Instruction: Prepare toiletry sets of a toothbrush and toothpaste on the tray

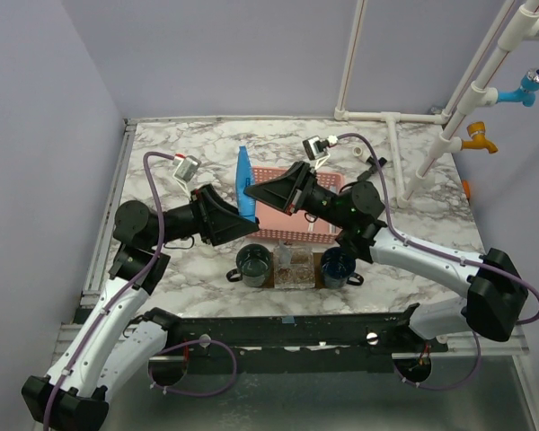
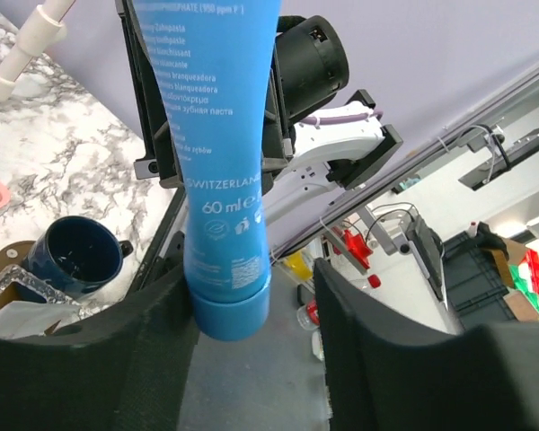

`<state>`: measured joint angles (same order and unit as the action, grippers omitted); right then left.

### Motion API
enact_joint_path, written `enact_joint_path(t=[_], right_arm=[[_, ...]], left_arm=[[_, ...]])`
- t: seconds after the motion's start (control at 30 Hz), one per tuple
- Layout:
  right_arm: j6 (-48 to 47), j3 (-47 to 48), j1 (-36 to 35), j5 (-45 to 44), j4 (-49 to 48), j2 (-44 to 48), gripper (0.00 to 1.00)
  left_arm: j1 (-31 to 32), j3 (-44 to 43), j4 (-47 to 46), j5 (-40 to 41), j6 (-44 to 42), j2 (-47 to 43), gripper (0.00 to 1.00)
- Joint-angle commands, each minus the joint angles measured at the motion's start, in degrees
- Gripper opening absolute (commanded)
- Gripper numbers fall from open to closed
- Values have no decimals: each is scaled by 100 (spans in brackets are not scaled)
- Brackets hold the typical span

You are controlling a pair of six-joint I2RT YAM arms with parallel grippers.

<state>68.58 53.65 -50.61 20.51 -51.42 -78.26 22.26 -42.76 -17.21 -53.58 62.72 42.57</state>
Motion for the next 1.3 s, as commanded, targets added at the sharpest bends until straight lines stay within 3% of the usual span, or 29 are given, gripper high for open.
enact_joint_path(t=[0.0, 0.2, 0.33, 0.4, 0.47, 0.67, 1.0, 1.27], right_arm=[[7, -12, -68, 53, -430, -26, 1], [9, -64, -105, 23, -475, -28, 1], [-52, -105, -108, 80, -466, -7, 17], [-99, -139, -107, 99, -408, 35, 35], [-260, -130, -108, 111, -228, 135, 45], [-1175, 153, -109, 65, 1275, 638, 60], [-2754, 1397, -113, -751, 4819, 961, 68], [-3361, 2365, -100, -1126, 6594, 628, 69]], left_arm=[[32, -4, -362, -202, 162, -143, 45], [33, 20, -387, -215, 171, -138, 17], [34, 40, -391, -220, 155, -126, 0], [32, 32, -318, -212, 94, -134, 0], [33, -7, -47, -195, -109, -167, 0], [33, -205, 1219, -51, -1030, -288, 0], [41, -1028, 4419, 485, -3341, -177, 0], [407, -1695, 6033, 1623, -4664, 46, 0]])
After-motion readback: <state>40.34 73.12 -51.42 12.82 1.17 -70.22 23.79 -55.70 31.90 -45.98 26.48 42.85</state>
